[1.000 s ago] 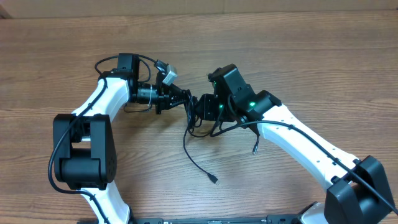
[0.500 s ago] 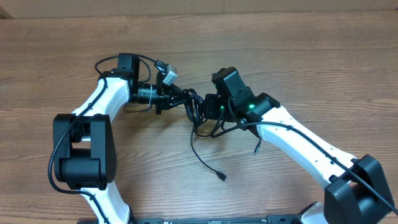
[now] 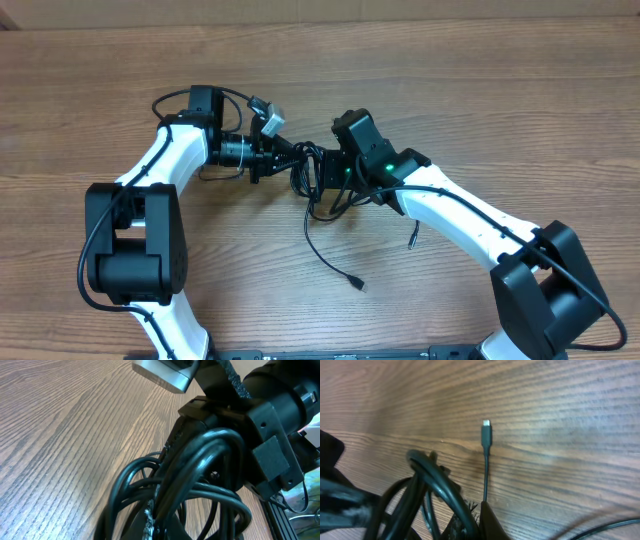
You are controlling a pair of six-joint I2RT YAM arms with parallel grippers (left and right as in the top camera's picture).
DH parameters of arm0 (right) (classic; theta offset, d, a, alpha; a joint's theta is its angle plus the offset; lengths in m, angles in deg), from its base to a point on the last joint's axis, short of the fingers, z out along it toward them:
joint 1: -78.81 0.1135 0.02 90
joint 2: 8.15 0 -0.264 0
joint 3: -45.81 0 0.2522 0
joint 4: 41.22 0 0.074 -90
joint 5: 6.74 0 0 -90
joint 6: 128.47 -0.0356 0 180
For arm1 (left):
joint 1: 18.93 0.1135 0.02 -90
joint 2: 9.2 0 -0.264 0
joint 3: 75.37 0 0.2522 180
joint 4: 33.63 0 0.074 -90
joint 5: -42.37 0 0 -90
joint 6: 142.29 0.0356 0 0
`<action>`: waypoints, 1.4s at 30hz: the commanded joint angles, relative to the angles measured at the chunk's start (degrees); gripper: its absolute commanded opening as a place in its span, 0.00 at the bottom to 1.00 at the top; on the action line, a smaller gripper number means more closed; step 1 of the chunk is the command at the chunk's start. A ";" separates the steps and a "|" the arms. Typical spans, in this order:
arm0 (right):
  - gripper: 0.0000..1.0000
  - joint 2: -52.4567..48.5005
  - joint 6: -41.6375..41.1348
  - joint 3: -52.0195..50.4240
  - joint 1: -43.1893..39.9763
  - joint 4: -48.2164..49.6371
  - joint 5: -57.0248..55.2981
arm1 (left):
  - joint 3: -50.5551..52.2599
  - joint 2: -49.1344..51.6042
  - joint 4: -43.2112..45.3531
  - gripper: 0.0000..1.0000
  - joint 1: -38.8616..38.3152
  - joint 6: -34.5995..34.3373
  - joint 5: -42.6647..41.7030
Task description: Untangle cables
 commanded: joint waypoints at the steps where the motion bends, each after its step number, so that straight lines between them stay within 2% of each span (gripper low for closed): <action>1: 0.04 1.29 0.00 0.09 -0.70 2.21 -0.96 | -0.07 0.48 -0.04 0.04 -0.42 1.29 -2.47; 13: 0.04 13.27 0.00 0.09 -3.37 2.12 -0.48 | -0.07 0.48 0.44 0.04 -0.42 1.05 -2.32; 24: 0.04 18.75 0.02 0.09 -4.94 1.22 3.76 | -0.07 0.48 0.66 0.04 -0.37 1.05 -0.83; 27: 0.04 19.85 0.00 0.09 -6.84 0.37 3.76 | -0.07 0.48 1.40 0.04 -0.37 0.42 2.08; 35: 0.04 19.82 0.02 0.07 -8.11 -4.17 3.78 | -0.07 0.48 8.22 0.04 -0.42 -14.51 11.23; 38: 0.04 19.82 0.02 0.07 -8.02 -5.01 3.74 | -0.07 0.48 8.74 0.04 -0.42 -16.24 13.73; 40: 0.04 19.82 0.02 0.07 -8.11 -5.51 3.50 | -0.07 0.48 8.94 0.04 -0.42 -18.05 18.29; 42: 0.04 19.82 0.02 0.07 -8.13 -5.97 2.84 | -0.07 0.48 9.84 0.04 -0.42 -22.91 25.31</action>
